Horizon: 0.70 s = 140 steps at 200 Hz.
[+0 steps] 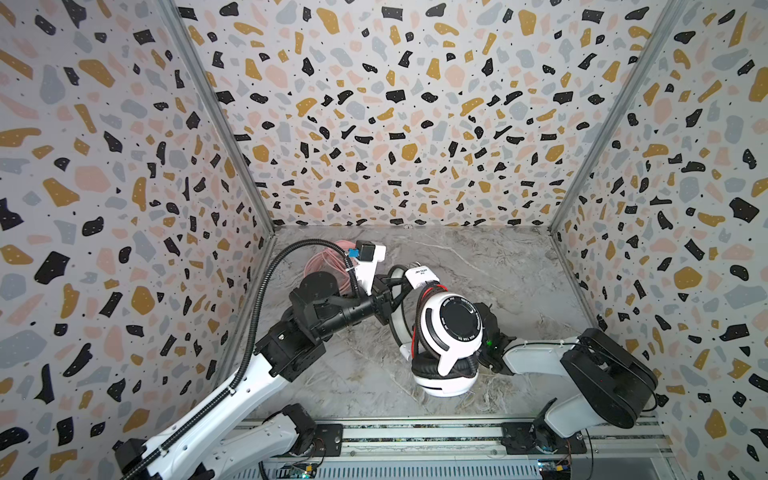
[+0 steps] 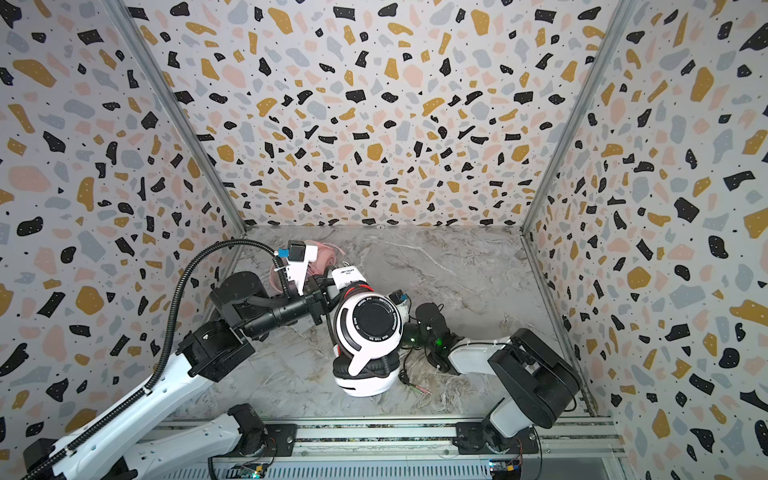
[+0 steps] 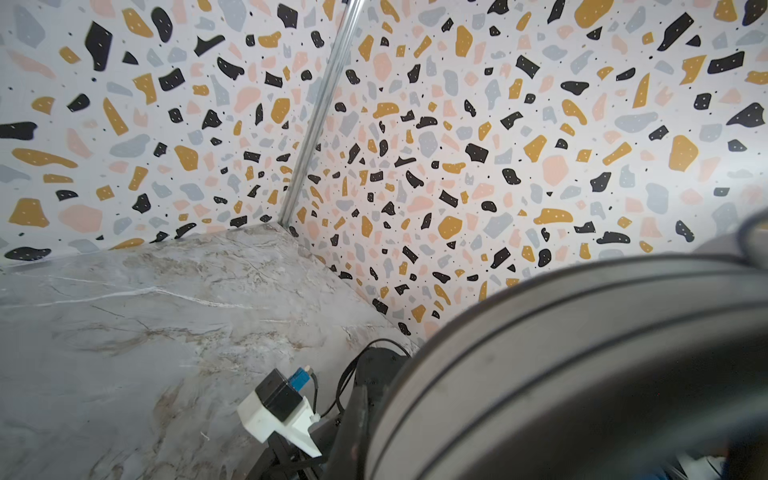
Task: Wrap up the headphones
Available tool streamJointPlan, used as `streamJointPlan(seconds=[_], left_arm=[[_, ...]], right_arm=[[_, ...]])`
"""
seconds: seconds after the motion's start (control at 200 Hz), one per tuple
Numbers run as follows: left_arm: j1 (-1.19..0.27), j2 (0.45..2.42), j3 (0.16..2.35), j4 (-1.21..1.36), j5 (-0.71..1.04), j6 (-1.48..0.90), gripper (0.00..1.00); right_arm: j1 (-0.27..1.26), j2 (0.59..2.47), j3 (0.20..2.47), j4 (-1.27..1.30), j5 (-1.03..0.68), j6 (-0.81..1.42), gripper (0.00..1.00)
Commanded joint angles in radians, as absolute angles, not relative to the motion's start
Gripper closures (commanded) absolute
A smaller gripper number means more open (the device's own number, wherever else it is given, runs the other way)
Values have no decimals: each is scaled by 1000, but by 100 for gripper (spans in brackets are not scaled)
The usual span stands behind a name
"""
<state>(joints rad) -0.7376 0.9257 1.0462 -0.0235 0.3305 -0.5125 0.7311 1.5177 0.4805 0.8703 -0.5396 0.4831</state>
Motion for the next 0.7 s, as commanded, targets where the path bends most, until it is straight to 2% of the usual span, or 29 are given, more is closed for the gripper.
streamJointPlan(seconds=[0.0,0.345,0.696], left_arm=[[-718,925,1133,67,276,-536,100],[-638,970,1214,44,25,-506,100],[-417,1072,1207,168,4,-673,100]], right_arm=[[739,1507,460,885,-523,494,89],[771,1448,382,885,-499,514,92],[844,1320,339,763,-442,498,92]])
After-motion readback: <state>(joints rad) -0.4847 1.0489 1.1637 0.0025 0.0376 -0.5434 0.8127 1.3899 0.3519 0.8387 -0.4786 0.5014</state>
